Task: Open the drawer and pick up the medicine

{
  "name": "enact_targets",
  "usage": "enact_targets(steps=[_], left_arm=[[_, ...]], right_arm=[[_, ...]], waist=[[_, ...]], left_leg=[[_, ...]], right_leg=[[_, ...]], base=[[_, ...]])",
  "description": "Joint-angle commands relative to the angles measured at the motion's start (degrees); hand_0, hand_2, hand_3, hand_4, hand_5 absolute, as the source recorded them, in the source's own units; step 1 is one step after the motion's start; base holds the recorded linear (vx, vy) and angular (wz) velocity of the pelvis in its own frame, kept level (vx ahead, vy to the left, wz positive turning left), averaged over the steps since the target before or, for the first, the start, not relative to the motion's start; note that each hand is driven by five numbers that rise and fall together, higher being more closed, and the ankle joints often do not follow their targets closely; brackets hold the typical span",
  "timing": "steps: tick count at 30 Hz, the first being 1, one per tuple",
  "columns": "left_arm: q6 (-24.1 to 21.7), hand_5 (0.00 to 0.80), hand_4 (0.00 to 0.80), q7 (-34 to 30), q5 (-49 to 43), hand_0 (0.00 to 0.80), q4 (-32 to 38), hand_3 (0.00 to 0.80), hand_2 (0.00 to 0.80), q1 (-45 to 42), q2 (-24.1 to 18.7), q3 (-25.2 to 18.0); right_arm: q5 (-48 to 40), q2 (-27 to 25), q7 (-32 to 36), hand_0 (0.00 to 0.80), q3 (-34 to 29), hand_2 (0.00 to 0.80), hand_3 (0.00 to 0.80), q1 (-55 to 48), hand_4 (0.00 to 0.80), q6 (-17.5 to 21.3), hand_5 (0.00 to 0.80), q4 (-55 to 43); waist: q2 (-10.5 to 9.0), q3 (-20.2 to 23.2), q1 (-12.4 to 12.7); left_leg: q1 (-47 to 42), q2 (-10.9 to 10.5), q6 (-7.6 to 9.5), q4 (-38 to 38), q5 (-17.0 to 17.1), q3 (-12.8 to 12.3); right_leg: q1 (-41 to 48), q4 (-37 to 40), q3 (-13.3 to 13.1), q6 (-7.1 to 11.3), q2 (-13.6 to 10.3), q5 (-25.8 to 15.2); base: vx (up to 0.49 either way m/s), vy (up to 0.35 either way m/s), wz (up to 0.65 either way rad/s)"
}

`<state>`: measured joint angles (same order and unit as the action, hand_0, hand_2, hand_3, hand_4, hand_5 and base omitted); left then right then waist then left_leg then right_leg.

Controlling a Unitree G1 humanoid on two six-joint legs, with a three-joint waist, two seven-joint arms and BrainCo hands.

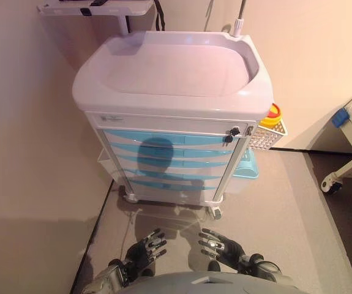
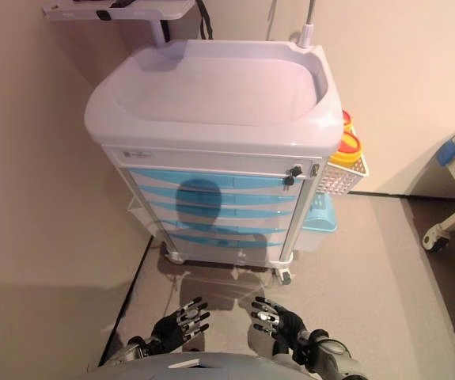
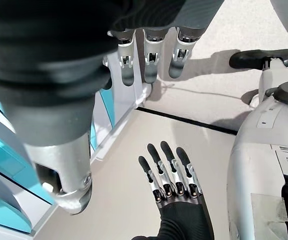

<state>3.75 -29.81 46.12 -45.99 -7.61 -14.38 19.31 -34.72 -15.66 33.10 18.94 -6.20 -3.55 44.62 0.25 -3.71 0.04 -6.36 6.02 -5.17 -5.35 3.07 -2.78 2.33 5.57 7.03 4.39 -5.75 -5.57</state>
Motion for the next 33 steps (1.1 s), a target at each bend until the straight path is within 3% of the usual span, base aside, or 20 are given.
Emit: enact_targets(steps=[1,33], left_arm=[[-0.4,0.0,0.0,-2.5,2.3,0.0,-0.1,0.0,0.0,3.6,-0.2,-0.2],[0.8,0.0,0.0,-3.5,7.9,0.0,-1.3,0.0,0.0,2.6,0.8,-1.8]], right_arm=[[-0.6,0.7,1.7,0.0,1.3,0.0,0.0,2.5,0.0,1.5,0.0,-3.1],[-1.7,1.2,0.6,0.0,0.1,0.0,0.0,1.7,0.0,3.5,0.0,-2.4]], waist=[[-2.03,-1.8,0.8],[-1.88,-2.3,0.7]], left_leg=[[1.7,-2.8,2.6,0.4,-0.4,0.8],[1.5,-2.9,2.74,0.4,-0.5,1.1]], right_leg=[[2.5,-1.4,1.4,2.22,-1.7,0.7],[2.5,-1.9,1.2,2.19,-1.9,0.9]], base=[[0.0,0.0,0.0],[0.002,0.001,0.0]])
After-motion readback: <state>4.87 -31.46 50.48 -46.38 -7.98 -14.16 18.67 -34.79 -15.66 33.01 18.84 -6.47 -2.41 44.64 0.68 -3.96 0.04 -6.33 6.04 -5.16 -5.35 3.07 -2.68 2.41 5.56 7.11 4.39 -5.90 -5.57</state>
